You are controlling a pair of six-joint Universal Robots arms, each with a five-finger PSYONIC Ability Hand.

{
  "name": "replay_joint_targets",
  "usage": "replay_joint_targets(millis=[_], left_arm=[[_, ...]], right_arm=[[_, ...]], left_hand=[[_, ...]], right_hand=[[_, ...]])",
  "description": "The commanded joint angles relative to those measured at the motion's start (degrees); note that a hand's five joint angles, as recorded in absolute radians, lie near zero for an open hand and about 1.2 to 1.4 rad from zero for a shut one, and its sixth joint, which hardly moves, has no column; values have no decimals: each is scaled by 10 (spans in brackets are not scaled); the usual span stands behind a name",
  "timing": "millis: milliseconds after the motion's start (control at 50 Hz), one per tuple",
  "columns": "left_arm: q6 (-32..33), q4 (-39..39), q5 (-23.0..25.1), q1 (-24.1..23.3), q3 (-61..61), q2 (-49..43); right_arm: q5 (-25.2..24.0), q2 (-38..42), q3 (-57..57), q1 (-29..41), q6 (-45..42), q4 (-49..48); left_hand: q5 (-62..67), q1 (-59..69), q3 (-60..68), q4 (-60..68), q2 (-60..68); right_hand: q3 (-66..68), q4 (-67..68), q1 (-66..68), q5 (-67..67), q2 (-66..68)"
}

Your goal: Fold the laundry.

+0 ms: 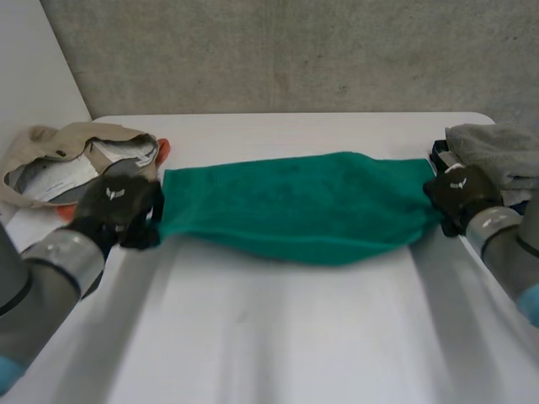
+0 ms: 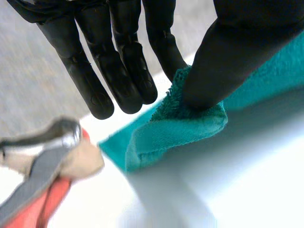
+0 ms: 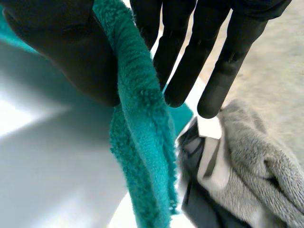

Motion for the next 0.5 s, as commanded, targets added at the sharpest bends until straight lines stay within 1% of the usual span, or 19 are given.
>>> replay_joint_targets(millis=[20,40,60,100,120,160,180,240,260,280,380,420,480,500], left_arm=[[193,-162,0,28,-69,50],[209,-176,1,29,-72,51],[222,-190,1,29,-75,52],[240,-219,2,29,-76,54],[240,-221,2,29,-75,55],[239,-214,5,30,-71,54],[239,-211,6,30,-69,54],[238,-200,8,26,-63,52],[238,-198,8,24,-61,52],[238,-197,8,23,-60,51],[238,-195,9,25,-48,43],[239,-192,8,23,-35,28],[237,-165,3,17,5,-10],[237,-154,1,14,18,-21]], right_arm=[[-18,-45,34,-53,-178,233],[-18,-50,39,-61,-198,282],[-21,-53,40,-62,-203,300],[-27,-60,41,-62,-205,319],[-32,-68,42,-64,-199,305],[-33,-71,43,-63,-191,280],[-31,-71,47,-66,-183,250],[-26,-71,57,-68,-179,222],[-27,-71,64,-67,-180,219],[-27,-72,68,-67,-184,219],[-22,-72,78,-60,-196,220],[-13,-70,71,-60,-215,214],[-10,-68,60,-60,-227,202],[-5,-65,42,-59,-224,183]], left_hand=[[141,132,116,112,113],[141,132,116,112,113],[141,132,116,112,113],[141,132,116,112,113],[141,132,116,112,113],[141,132,116,112,113],[141,132,116,112,113],[141,132,116,112,113],[141,132,116,112,113],[141,132,116,112,113],[141,132,116,112,113],[141,132,116,112,113],[141,132,116,112,113],[141,132,116,112,113]], right_hand=[[119,114,141,144,126],[119,114,141,144,126],[119,114,141,144,126],[-14,-19,8,11,-7],[-95,-100,-73,-70,-88],[-89,-94,-67,-64,-82],[-76,-81,-54,-50,-68],[-24,-29,-2,2,-16],[96,91,119,122,104],[118,114,141,144,126],[119,114,141,144,126],[119,114,141,144,126],[119,114,141,144,126],[119,114,141,144,126]])
